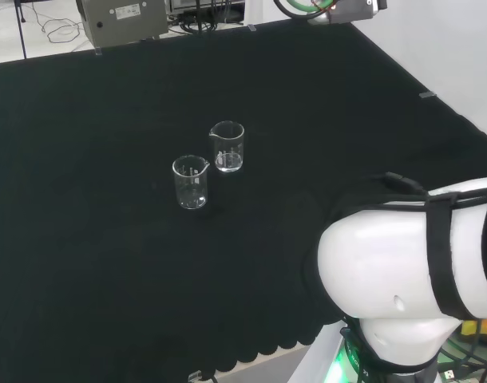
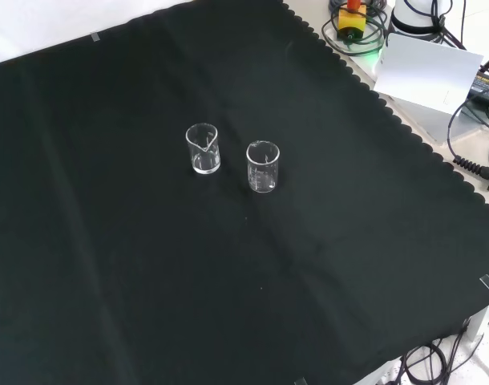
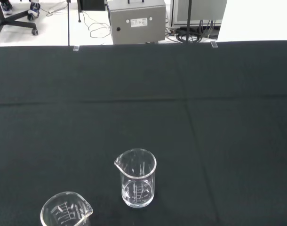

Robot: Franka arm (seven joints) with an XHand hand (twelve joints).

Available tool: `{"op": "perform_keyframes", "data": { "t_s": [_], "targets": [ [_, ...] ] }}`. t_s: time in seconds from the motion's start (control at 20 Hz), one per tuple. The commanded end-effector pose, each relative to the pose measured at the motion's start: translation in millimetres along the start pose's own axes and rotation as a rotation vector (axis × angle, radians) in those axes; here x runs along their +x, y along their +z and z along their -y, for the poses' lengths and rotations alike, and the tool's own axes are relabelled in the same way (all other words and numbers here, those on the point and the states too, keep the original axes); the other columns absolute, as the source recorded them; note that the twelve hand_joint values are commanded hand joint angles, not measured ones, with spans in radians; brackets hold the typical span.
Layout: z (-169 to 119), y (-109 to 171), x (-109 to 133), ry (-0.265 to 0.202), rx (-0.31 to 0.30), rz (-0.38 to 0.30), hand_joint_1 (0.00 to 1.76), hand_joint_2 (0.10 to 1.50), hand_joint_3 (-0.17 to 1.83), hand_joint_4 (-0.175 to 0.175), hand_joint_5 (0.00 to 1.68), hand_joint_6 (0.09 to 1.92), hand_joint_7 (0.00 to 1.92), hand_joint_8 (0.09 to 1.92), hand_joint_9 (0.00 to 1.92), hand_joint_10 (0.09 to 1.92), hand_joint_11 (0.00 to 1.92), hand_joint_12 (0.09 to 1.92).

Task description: Pick up the beaker on the right.

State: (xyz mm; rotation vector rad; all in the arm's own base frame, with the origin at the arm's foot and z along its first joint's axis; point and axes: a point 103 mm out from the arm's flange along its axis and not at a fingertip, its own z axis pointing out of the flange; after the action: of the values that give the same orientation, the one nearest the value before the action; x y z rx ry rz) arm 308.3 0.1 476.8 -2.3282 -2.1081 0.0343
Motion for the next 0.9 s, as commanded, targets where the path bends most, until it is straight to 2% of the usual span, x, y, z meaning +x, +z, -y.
{"op": "perform_keyframes", "data": {
  "t_s": [0.05, 0.5, 0.8, 0.9],
  "targets": [
    [-11, 22, -2, 0.013, 0.027, -0.022, 0.0, 1.25, 0.35, -0.009, 0.24, 0.09, 0.0, 0.45, 0.1, 0.62, 0.0, 1.25],
    [-28, 67, -24, 0.05, 0.076, -0.048, 0.02, 1.24, 0.32, -0.014, 0.26, 0.09, 0.01, 0.45, 0.11, 0.63, 0.0, 1.24],
    [-56, 96, -38, 0.009, 0.048, -0.07, 0.05, 1.24, 0.31, -0.021, 0.29, 0.09, 0.05, 0.47, 0.15, 0.64, 0.0, 1.27],
    [-68, 109, -43, -0.018, 0.047, -0.099, 0.07, 1.23, 0.3, -0.023, 0.3, 0.09, 0.06, 0.48, 0.16, 0.64, 0.0, 1.28]
  ]
}}
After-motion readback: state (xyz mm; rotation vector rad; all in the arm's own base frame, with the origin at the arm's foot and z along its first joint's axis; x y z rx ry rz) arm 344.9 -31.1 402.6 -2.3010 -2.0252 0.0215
